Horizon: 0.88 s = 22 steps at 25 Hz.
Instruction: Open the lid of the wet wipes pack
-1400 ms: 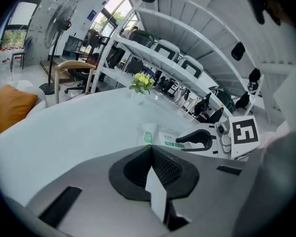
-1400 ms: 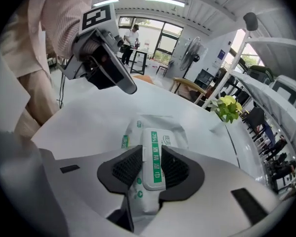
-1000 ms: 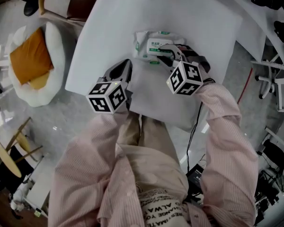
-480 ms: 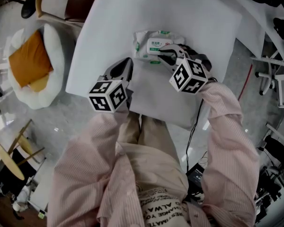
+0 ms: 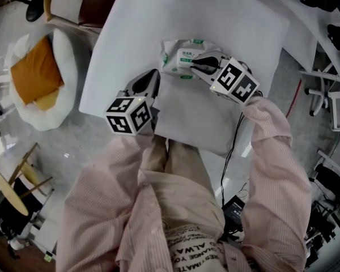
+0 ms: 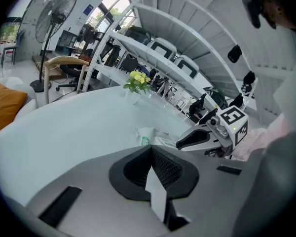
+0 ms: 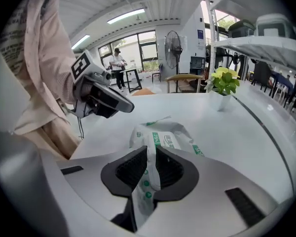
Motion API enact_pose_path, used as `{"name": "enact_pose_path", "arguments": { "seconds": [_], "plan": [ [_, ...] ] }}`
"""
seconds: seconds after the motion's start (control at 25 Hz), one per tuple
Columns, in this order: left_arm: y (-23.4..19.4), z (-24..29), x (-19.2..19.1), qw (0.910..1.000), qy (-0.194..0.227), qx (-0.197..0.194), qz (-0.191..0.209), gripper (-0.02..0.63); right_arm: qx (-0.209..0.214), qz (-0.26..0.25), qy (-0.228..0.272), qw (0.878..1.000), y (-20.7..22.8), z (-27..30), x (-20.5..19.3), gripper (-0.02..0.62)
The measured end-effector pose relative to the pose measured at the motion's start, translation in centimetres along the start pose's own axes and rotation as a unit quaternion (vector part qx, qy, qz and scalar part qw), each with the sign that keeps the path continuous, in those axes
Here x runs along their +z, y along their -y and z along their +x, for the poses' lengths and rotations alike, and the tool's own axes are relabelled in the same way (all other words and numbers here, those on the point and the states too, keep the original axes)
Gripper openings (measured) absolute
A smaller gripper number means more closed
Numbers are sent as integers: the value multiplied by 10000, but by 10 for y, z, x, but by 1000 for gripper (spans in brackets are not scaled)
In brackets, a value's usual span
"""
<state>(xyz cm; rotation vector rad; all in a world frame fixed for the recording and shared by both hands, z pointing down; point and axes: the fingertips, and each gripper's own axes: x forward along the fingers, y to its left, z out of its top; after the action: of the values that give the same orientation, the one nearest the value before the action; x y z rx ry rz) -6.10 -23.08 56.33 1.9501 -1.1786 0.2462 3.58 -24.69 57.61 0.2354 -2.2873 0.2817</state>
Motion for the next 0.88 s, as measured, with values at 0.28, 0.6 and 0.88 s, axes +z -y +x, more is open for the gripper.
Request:
{"name": "enact_pose_path", "arguments": {
  "seconds": [0.28,0.6,0.88],
  "plan": [
    [1,1,2,10000,12,-17,-1,0,51,112,99,9999,6,-5,7,48],
    [3,0,7,10000,48,-17,-9,0,-29,-24,149,9999,12,-14,18,32],
    [4,0,15,9999,104,-11,9,0,-203,-431,60,9988,17,-17,23,23]
  ]
}}
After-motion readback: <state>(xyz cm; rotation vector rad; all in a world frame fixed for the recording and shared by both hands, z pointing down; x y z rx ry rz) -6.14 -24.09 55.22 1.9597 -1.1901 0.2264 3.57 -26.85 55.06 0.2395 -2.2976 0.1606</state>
